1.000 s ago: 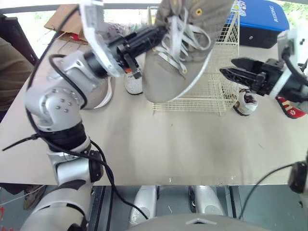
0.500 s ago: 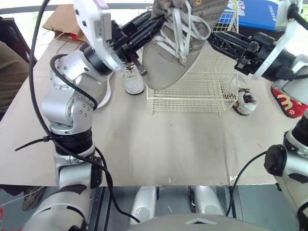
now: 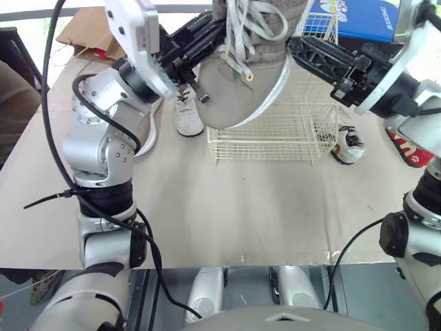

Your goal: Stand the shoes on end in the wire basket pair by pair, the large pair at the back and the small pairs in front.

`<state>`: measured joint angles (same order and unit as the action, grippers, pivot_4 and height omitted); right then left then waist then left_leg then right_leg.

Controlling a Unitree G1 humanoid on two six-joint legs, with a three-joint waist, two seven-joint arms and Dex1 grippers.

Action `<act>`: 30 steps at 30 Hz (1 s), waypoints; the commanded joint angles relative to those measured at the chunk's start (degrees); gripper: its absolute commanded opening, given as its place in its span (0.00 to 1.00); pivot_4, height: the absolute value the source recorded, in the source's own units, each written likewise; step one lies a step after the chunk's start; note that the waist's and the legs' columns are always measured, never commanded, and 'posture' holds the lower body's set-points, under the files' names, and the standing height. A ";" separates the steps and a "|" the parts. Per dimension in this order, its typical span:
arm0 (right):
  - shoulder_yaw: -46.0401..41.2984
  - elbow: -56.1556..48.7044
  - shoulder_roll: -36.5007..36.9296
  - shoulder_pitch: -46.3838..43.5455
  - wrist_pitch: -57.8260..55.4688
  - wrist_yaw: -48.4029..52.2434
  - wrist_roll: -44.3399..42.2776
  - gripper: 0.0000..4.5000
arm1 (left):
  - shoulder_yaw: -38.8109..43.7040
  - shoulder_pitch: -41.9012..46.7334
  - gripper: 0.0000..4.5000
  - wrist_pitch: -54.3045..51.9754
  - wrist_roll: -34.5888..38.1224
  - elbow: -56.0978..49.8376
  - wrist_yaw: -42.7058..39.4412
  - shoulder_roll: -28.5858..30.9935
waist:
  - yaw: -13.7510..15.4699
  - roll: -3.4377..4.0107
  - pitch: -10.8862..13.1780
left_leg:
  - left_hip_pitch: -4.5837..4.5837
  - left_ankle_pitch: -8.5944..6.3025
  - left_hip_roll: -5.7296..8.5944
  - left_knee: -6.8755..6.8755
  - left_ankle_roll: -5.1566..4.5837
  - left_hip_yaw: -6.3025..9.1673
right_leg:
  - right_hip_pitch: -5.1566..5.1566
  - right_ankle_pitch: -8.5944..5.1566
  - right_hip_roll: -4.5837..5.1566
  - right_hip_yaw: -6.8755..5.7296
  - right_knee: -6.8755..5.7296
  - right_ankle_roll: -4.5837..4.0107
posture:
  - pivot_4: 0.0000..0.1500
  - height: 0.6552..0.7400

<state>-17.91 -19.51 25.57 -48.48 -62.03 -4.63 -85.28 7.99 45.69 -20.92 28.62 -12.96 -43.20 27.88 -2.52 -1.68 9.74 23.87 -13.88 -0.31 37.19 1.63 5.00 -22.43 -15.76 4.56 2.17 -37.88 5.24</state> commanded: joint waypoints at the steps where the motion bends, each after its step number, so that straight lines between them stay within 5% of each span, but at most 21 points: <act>1: 2.01 -2.40 -1.15 -1.48 3.28 -2.66 -4.46 0.99 | -1.86 1.40 0.00 2.17 -0.44 -1.69 -1.08 0.11 | -0.12 0.00 0.00 | -0.01 0.00 -0.01 0.00 0.00 0.00 | 0.00 0.00 -0.01 0.00 0.00 0.00 | 1.00 1.00; 13: 4.48 -4.53 3.27 2.78 7.46 -1.68 -10.01 0.99 | -0.91 2.61 0.00 2.76 -1.14 1.22 -0.95 1.07 | 0.04 0.00 0.00 | 0.00 0.00 -0.01 0.00 0.00 0.01 | 0.01 0.00 -0.01 -0.01 0.01 0.00 | 1.00 1.00; 30: 7.43 1.72 2.28 0.66 11.95 -9.48 1.11 0.99 | -0.60 1.10 0.00 -2.47 5.32 -5.33 0.23 -0.88 | 0.00 0.00 0.00 | 0.01 0.00 -0.01 -0.03 0.00 0.02 | -0.01 0.00 -0.02 0.00 0.01 0.00 | 1.00 1.00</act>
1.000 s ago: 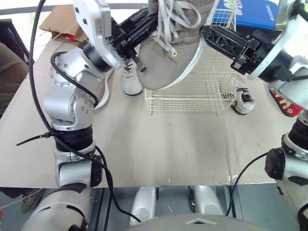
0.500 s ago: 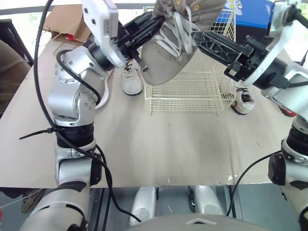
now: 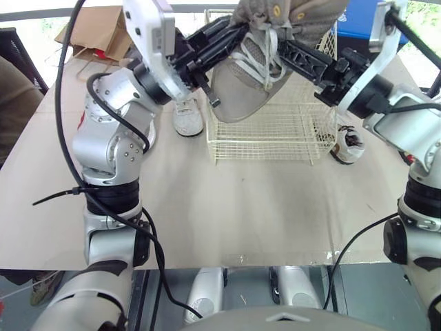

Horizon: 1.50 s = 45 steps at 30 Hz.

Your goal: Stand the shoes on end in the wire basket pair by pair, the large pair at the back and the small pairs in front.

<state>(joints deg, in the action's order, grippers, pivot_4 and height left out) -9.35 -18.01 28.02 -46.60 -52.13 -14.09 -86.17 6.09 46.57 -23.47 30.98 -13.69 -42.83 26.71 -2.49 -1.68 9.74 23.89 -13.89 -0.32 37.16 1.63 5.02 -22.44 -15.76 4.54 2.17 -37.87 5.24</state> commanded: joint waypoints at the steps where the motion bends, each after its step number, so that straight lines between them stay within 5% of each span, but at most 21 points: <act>1: -1.24 0.24 -0.33 -1.29 2.19 0.30 2.22 0.87 | 1.24 -0.06 0.00 -0.22 3.11 -4.74 -0.14 0.42 | -0.02 0.00 0.00 | 0.00 0.00 0.00 0.00 0.00 0.00 | 0.00 0.00 0.00 0.00 0.00 0.00 | 1.00 1.00; 6: -1.07 -1.37 -0.62 -1.58 1.86 3.28 2.27 0.38 | 0.81 -1.45 0.00 -4.10 5.02 -5.87 0.58 0.80 | 0.04 0.00 0.00 | 0.00 0.00 0.00 0.01 0.00 0.00 | 0.00 0.00 0.00 0.01 0.00 0.00 | 1.00 1.00; 11: -1.10 -1.75 -0.34 -1.54 1.30 4.45 2.96 0.08 | 3.04 -1.95 0.00 -12.62 12.43 -6.73 3.08 1.08 | 0.03 0.00 0.00 | 0.00 0.00 0.00 0.00 0.00 0.01 | 0.00 0.00 0.00 0.00 0.00 0.00 | 1.00 1.00; 12: -1.25 -1.66 -0.08 -1.66 1.24 4.55 3.42 0.06 | 3.27 -2.24 0.18 -14.62 14.05 -7.34 2.60 2.06 | -0.01 0.00 0.00 | 0.00 0.00 0.00 0.01 0.00 0.01 | 0.00 0.00 0.00 0.00 0.00 0.00 | 1.00 1.00; 20: -3.73 7.51 7.77 -7.63 6.26 13.36 17.77 0.03 | 10.93 -12.16 0.86 -29.98 29.87 -16.37 6.88 11.36 | -0.51 0.06 0.04 | -0.02 0.00 0.00 -0.03 0.00 -0.02 | -0.03 0.00 -0.01 0.11 -0.01 0.00 | 1.00 1.00; 24: -2.86 14.96 10.08 -12.69 10.50 21.25 26.34 0.03 | 14.61 -22.02 0.86 -29.91 33.22 -22.86 7.18 15.15 | -0.44 0.05 0.04 | -0.02 0.00 -0.02 -0.12 0.00 -0.04 | -0.08 -0.01 -0.03 0.13 0.12 -0.01 | 1.00 1.00; 34: 2.35 29.02 11.57 -20.66 21.56 37.19 47.21 0.03 | 17.51 -32.91 0.86 -21.84 31.49 -29.55 11.55 14.05 | 0.37 0.05 0.04 | -0.05 -0.01 -0.02 -0.12 0.00 -0.14 | -0.08 0.00 -0.01 0.22 0.12 -0.01 | 1.00 1.00; 42: 1.09 36.18 8.26 -22.73 27.13 44.02 52.51 0.03 | 18.01 -36.58 0.86 -15.67 28.94 -30.68 11.91 13.75 | 0.11 0.05 0.05 | -0.06 0.00 -0.02 -0.17 0.00 -0.18 | -0.11 0.00 -0.01 0.26 0.14 -0.01 | 1.00 1.00; 45: 3.55 36.36 6.50 -15.97 30.04 48.82 55.25 0.03 | 17.06 -35.77 0.86 -14.05 27.24 -29.57 12.78 13.70 | 0.39 -0.04 -0.01 | -0.06 0.00 -0.02 -0.16 0.00 -0.17 | -0.11 0.00 0.00 0.25 0.14 -0.01 | 1.00 1.00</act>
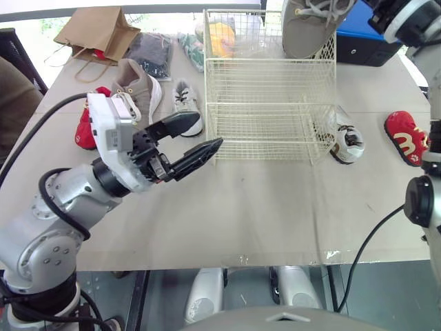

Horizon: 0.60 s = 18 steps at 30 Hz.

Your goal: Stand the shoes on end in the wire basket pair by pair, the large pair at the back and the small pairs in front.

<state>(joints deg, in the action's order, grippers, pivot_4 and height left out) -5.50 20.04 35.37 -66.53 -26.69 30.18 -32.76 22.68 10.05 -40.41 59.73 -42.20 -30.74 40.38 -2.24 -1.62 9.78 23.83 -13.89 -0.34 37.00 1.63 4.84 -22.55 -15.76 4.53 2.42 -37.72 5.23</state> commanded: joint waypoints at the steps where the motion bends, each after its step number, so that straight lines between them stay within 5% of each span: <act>1: -0.05 -1.31 -1.65 5.51 5.52 5.10 2.66 0.03 | 0.04 0.98 0.86 3.38 -2.13 -0.76 0.72 0.02 | 0.15 -0.17 -0.11 | -0.01 0.00 0.00 -0.02 0.00 0.02 | 0.02 0.00 0.00 -0.04 0.02 0.00 | 1.00 1.00; 5: -0.14 1.95 -4.02 9.76 6.27 7.80 4.36 0.03 | -1.54 1.47 0.86 4.42 -2.75 -0.31 1.24 -0.64 | 0.10 -0.08 -0.05 | -0.02 0.00 0.00 0.06 0.00 -0.02 | 0.04 0.00 0.01 0.00 -0.04 0.00 | 1.00 1.00; 14: -2.13 6.06 -3.05 10.69 8.97 11.54 7.15 0.96 | -2.58 2.55 0.86 5.23 -4.12 2.18 0.93 -0.20 | 0.47 -0.13 -0.09 | -0.15 0.00 0.01 0.18 0.00 0.05 | 0.27 0.00 0.00 -0.08 -0.04 0.00 | 1.00 1.00; 18: -3.04 1.32 -1.24 11.58 11.94 10.83 8.96 0.99 | -2.12 3.16 0.86 5.06 -5.00 4.15 1.67 0.03 | 0.99 -0.06 -0.05 | -0.24 -0.01 0.03 0.21 -0.01 0.09 | 0.43 0.00 0.01 -0.12 0.02 0.00 | 1.00 1.00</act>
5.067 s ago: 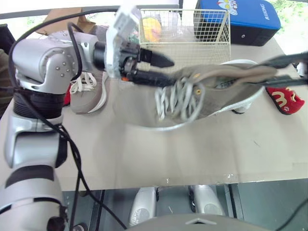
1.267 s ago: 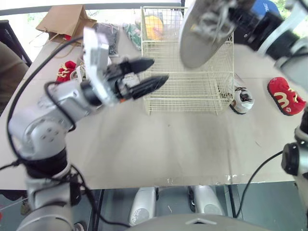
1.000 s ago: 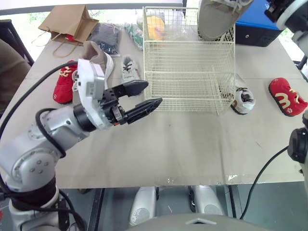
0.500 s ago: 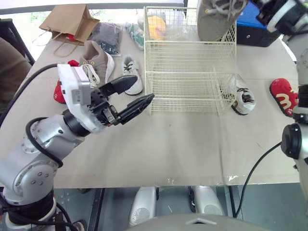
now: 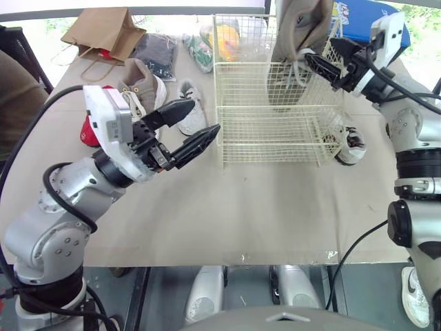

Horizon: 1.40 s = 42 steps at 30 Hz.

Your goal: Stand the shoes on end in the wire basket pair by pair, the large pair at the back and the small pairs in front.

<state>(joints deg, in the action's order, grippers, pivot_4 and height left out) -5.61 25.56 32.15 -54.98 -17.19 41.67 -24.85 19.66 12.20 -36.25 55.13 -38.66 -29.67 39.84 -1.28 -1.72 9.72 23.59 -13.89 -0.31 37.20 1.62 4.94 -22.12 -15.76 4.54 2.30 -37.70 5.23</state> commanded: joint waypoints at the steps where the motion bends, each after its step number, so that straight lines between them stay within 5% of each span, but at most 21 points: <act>1: -3.43 -6.17 2.60 0.58 2.00 -0.85 0.84 0.99 | 1.27 1.28 0.86 0.60 -0.45 1.56 1.27 0.55 | 0.05 0.07 0.04 | 0.00 0.00 0.00 -0.01 0.00 0.00 | -0.02 0.00 0.00 0.00 0.00 0.00 | 1.00 1.00; 7: -6.12 -22.26 7.81 6.70 -0.91 1.20 -0.98 0.99 | 5.25 3.61 0.86 -2.86 -3.07 14.29 8.32 1.79 | -0.23 0.11 0.07 | 0.06 0.00 -0.03 -0.14 0.01 0.03 | -0.13 0.00 -0.03 0.00 0.01 0.00 | 1.00 1.00; 12: -6.64 -46.35 15.05 16.87 -12.54 10.66 -15.63 0.99 | 6.78 11.53 0.86 -12.14 -6.31 36.46 11.12 9.15 | -0.51 0.14 0.09 | 0.07 -0.13 -0.03 -0.14 -0.23 0.15 | -0.12 0.00 -0.06 -0.11 -0.02 0.00 | 1.00 1.00; 18: -3.72 -59.34 14.63 23.96 -16.13 5.95 -17.06 0.99 | -3.29 28.66 0.86 -13.67 -17.74 69.60 0.58 17.01 | -1.08 -0.03 -0.02 | -0.05 -0.14 -0.01 -0.10 -0.24 0.18 | -0.01 -0.01 -0.09 -0.16 -0.04 0.01 | 1.00 1.00; 25: -4.53 -65.57 12.19 25.55 -20.62 -1.30 -21.20 0.99 | -15.57 50.10 0.86 -6.90 -34.28 100.43 -12.32 14.02 | -0.71 -0.08 -0.01 | 0.15 0.01 0.02 -0.04 0.01 0.30 | -0.05 -0.01 -0.06 -0.37 -0.13 0.01 | 1.00 1.00; 30: -6.11 -68.54 13.06 27.41 -22.96 -4.69 -23.68 0.99 | -18.51 53.90 0.86 -1.24 -41.74 110.47 -18.67 10.73 | -0.95 -0.07 -0.01 | 0.13 0.01 0.02 -0.11 0.01 0.29 | -0.05 -0.01 -0.02 -0.41 -0.14 0.01 | 1.00 1.00; 34: -6.73 -70.63 13.43 29.30 -24.81 -7.33 -25.81 1.00 | -14.78 53.71 0.59 -2.94 -41.76 114.33 -21.40 9.48 | -0.51 -0.07 -0.05 | 0.10 -0.13 0.02 -0.04 -0.22 0.30 | -0.02 -0.02 0.02 -0.43 -0.12 0.02 | 1.00 1.00; 38: -7.49 -72.51 14.73 32.88 -25.75 -8.66 -26.57 1.00 | -10.32 53.68 0.20 -4.87 -40.54 114.74 -24.04 9.72 | 0.39 -0.08 -0.05 | 0.12 -0.13 0.06 0.04 -0.24 0.31 | 0.00 -0.02 0.08 -0.50 -0.14 0.03 | 1.00 1.00; 42: -7.87 -72.79 14.76 35.64 -25.23 -9.59 -26.45 1.00 | -6.45 55.31 0.01 -9.15 -38.68 113.13 -28.80 11.40 | 0.38 -0.09 -0.04 | 0.18 -0.13 0.10 0.03 -0.24 0.35 | 0.00 -0.02 0.12 -0.61 -0.16 0.03 | 1.00 1.00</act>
<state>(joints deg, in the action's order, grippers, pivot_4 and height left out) -11.41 -45.56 46.54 -19.54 -43.38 32.74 -51.02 11.27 66.54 -43.34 14.42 75.19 -55.26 50.36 -0.90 -1.81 9.67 23.77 -14.03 -0.21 37.23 1.39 5.30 -22.13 -15.78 4.66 1.68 -37.86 5.26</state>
